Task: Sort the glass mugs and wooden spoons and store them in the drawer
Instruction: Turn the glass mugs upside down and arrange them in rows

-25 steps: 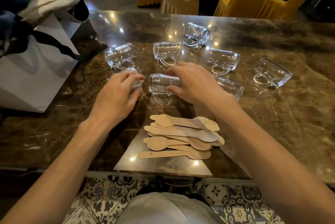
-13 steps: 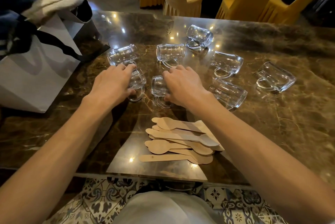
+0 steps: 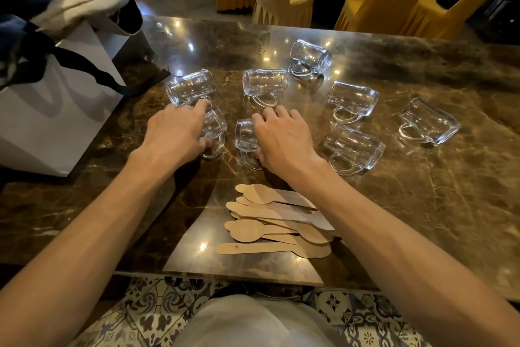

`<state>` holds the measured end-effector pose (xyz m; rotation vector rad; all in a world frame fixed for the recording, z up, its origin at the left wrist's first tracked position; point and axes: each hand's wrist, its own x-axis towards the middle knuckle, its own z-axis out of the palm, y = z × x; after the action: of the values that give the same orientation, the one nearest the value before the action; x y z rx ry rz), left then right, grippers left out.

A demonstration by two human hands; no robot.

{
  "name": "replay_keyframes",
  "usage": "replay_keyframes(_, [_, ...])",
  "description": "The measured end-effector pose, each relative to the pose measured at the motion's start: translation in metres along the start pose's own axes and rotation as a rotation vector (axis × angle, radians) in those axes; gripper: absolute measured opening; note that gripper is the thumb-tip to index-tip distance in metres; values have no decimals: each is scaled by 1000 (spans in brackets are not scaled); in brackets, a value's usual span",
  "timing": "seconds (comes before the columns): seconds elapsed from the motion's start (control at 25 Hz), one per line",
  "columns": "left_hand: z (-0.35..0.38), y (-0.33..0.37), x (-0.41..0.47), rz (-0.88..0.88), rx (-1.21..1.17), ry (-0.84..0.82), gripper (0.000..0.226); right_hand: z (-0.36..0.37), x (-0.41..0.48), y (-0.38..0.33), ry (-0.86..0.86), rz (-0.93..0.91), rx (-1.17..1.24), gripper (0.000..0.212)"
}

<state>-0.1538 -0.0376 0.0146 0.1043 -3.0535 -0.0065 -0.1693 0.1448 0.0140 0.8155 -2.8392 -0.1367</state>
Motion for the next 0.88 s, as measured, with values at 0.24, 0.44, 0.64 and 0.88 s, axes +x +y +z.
replay_keyframes(0.24, [1,-4,0,11,-51,-5,70,4,-1,1,18,-24,36,38])
replay_keyframes(0.44, [-4,-2,0,0,-141,-12,70,0,0,10,85,7,219,47])
replay_keyframes(0.64, [-16,3,1,6,-342,39,71,-6,3,23,161,112,560,57])
replay_keyframes(0.88, [-25,11,0,58,-789,113,69,-10,6,34,251,192,924,51])
